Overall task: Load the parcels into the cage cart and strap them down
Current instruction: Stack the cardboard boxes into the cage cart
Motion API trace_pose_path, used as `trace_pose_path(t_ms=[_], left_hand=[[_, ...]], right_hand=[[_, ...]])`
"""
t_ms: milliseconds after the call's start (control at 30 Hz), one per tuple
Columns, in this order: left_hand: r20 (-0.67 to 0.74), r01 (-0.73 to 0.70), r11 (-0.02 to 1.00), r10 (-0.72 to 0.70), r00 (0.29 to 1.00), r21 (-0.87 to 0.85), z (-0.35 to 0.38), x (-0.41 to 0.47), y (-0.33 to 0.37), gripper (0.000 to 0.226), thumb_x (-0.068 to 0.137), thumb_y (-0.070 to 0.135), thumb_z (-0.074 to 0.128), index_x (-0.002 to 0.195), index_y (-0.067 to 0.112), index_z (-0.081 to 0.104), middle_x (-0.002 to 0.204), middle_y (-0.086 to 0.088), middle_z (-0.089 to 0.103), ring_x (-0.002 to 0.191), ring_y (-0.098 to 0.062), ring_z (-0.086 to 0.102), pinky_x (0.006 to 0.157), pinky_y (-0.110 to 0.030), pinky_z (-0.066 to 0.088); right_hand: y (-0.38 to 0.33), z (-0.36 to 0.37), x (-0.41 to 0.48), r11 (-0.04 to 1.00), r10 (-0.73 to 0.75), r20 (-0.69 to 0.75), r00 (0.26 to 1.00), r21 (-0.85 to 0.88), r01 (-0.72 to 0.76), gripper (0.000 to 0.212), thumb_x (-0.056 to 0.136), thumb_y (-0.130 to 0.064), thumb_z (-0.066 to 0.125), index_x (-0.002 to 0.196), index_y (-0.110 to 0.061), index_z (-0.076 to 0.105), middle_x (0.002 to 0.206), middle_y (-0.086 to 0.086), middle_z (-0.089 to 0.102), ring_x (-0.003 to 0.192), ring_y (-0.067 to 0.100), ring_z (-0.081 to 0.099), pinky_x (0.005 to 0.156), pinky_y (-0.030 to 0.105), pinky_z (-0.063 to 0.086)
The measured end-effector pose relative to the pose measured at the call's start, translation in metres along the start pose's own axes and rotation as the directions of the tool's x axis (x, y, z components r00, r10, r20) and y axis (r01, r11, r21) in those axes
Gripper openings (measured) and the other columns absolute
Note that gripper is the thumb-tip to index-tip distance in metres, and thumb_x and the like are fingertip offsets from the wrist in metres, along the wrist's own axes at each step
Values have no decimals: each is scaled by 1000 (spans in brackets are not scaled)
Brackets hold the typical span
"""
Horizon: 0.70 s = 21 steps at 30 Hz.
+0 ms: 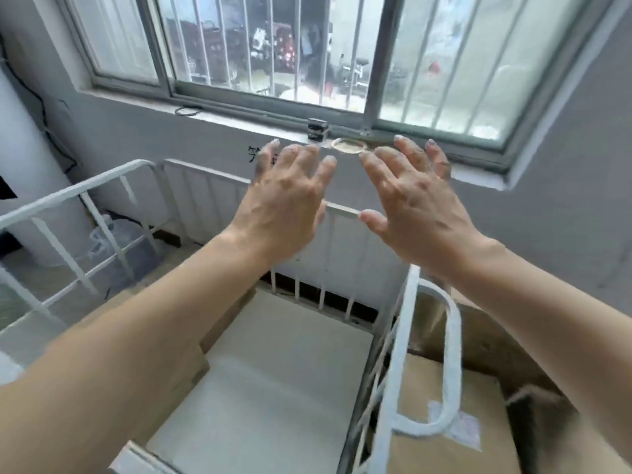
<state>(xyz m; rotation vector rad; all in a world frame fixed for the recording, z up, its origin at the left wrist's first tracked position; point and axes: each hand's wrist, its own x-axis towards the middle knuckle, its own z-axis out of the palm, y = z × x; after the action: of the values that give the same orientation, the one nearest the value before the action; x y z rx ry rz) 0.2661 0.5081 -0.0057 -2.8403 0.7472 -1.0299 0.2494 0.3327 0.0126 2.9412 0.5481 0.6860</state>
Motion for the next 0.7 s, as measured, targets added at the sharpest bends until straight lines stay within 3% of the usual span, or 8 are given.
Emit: trace_pose_path(t_ms=[167,300,533,700], left_hand=[[-78,-176,983,172,982,-56,-32,22,92,61,76,22,73,131,4,52,130,-21,53,119,-38,51,108,-52,27],[-116,-332,926,315,942,-178,-46,32,161,61,80,23,70,134,6,50,135,-20,49,124,-38,48,109,-53,24],[-148,-499,746,487,861,-441,-42,17,279,58,86,27,63,139,10,44,141,-16,44,131,-33,41,113,-50,18],[-149,-561,610,592,792,-559,-32,-12,355,55,81,22,65,132,9,51,130,-13,51,120,-32,49,109,-48,23]], right_hand=[[59,-42,-95,975,202,-45,978,-84,-205,74,84,-31,69,146,-7,36,145,16,43,141,36,27,115,54,7],[88,-68,-170,907,397,-21,917,-142,-396,73,88,-34,63,149,-9,30,150,14,36,144,33,19,116,51,2],[121,-96,-303,646,750,37,660,-257,-719,72,91,-36,59,150,-13,24,153,9,31,146,28,12,117,46,1],[130,-98,-383,476,876,72,477,-296,-828,69,90,-37,59,147,-15,29,149,5,36,144,25,16,117,45,7]])
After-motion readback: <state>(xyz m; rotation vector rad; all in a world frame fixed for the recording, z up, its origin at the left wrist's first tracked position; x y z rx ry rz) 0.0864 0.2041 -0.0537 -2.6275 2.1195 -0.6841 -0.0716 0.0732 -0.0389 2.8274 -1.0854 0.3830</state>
